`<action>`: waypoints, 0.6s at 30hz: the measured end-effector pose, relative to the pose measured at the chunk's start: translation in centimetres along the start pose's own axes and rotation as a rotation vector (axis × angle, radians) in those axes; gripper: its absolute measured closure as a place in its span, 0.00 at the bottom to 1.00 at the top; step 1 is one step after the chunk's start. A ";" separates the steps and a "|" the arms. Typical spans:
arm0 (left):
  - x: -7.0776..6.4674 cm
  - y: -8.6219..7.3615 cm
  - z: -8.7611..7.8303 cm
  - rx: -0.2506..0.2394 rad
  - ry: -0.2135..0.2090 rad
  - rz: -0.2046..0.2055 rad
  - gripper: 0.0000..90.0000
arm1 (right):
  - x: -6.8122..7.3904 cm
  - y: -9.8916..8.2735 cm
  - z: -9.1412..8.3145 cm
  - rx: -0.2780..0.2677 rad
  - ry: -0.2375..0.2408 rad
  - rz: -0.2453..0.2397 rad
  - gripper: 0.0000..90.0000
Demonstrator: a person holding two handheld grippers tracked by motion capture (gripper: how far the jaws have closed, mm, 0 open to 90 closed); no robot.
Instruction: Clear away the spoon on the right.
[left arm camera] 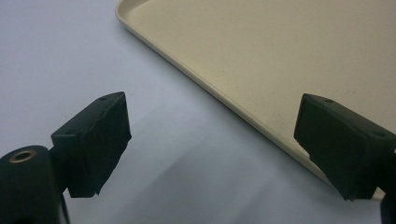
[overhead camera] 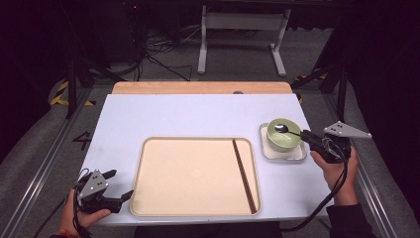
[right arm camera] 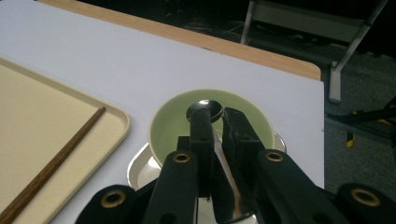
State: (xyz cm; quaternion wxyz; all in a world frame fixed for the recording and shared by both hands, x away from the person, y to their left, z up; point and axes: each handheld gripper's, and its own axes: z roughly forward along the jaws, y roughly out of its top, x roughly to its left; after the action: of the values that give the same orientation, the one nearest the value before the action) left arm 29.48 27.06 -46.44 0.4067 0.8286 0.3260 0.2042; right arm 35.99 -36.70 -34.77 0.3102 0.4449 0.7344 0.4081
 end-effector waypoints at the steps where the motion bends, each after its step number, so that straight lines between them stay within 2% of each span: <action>1: 0.0 0.0 0.0 0.000 -0.001 0.001 0.13 | 0.3 0.2 -0.2 -0.009 0.003 -0.005 0.93; 9: 0.1 0.0 0.0 0.003 0.005 0.002 0.13 | 2.2 1.2 -1.0 -0.066 0.054 -0.039 0.93; 18: 0.1 0.0 0.0 0.006 0.005 0.003 0.13 | 4.3 1.8 -1.1 -0.084 0.136 -0.069 0.93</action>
State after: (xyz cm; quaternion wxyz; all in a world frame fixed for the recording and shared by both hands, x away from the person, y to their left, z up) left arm 29.52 27.17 -46.45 0.4033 0.8296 0.3266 0.2060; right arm 34.04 -32.69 -33.03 0.2921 0.3772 0.7508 0.4569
